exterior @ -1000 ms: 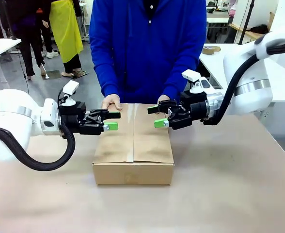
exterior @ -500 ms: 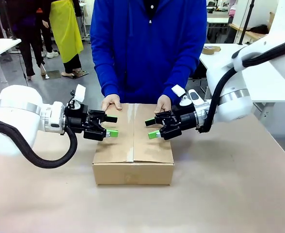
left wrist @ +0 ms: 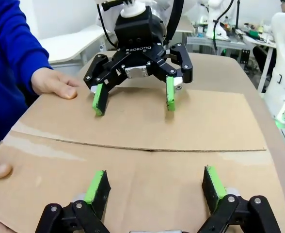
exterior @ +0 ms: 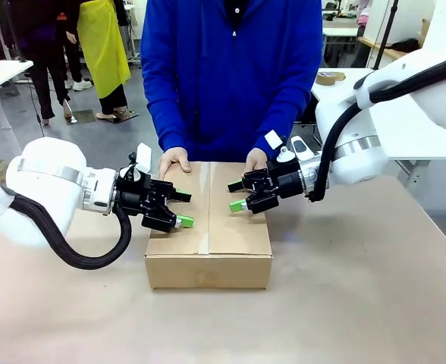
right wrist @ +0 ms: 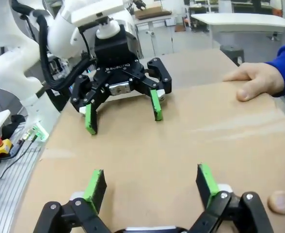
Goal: Pack the gift set into the box.
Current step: Press and hold the closed box until the human finishes sealing it.
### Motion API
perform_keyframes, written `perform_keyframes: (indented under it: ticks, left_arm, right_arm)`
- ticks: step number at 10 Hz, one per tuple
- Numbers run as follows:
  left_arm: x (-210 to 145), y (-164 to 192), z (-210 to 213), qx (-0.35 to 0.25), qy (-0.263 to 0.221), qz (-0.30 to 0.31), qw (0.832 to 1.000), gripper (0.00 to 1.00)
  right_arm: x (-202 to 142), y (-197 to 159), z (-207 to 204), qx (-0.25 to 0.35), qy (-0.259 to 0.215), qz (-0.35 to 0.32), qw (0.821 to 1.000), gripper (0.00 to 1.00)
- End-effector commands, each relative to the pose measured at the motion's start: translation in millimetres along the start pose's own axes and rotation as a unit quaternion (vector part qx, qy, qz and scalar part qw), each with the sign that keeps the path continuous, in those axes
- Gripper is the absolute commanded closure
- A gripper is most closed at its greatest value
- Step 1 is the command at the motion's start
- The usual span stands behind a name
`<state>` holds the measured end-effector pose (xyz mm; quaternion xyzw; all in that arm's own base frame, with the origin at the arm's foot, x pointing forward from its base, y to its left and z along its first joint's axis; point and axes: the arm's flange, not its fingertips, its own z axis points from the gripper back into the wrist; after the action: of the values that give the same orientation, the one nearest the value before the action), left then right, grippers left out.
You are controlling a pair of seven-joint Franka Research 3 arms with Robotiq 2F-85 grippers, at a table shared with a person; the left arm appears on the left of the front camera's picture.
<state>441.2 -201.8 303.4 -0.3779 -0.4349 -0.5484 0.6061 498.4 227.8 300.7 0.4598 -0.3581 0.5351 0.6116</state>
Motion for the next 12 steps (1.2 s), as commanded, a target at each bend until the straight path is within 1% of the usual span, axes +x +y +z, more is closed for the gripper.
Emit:
perform_keyframes:
  ticks: [1, 2, 3, 7, 8, 9, 10, 12]
  left_arm:
    - [-5, 4, -8, -0.007, 0.030, -0.014, 0.999, 0.00]
    - [-4, 7, -7, -0.005, 0.029, -0.009, 1.000, 0.00]
    - [-3, 10, -4, -0.002, 0.027, -0.002, 1.000, 0.00]
    - [-8, 15, 16, 0.015, 0.029, 0.010, 0.999, 0.00]
    - [-9, 16, 21, 0.020, 0.031, 0.016, 0.999, 0.00]
    - [-8, 16, 20, 0.031, 0.020, 0.019, 0.999, 0.00]
    - [-2, 14, 12, 0.017, 0.009, 0.001, 1.000, 0.00]
    - [-2, 14, 12, 0.017, 0.009, 0.001, 1.000, 0.00]
  right_arm:
    - [-3, -8, -15, -0.030, 0.043, 0.013, 0.999, 0.00]
    - [-5, -6, -17, -0.050, 0.053, 0.032, 0.997, 0.00]
    - [-7, -4, -16, -0.049, 0.059, 0.029, 0.997, 0.00]
    - [-17, -3, 0, -0.016, 0.033, -0.019, 0.999, 0.00]
    - [4, -2, -9, -0.024, 0.027, 0.013, 0.999, 0.00]
    - [4, -2, -9, -0.024, 0.027, 0.013, 0.999, 0.00]
    - [4, -2, -9, -0.024, 0.027, 0.013, 0.999, 0.00]
    - [4, -2, -9, -0.024, 0.027, 0.013, 0.999, 0.00]
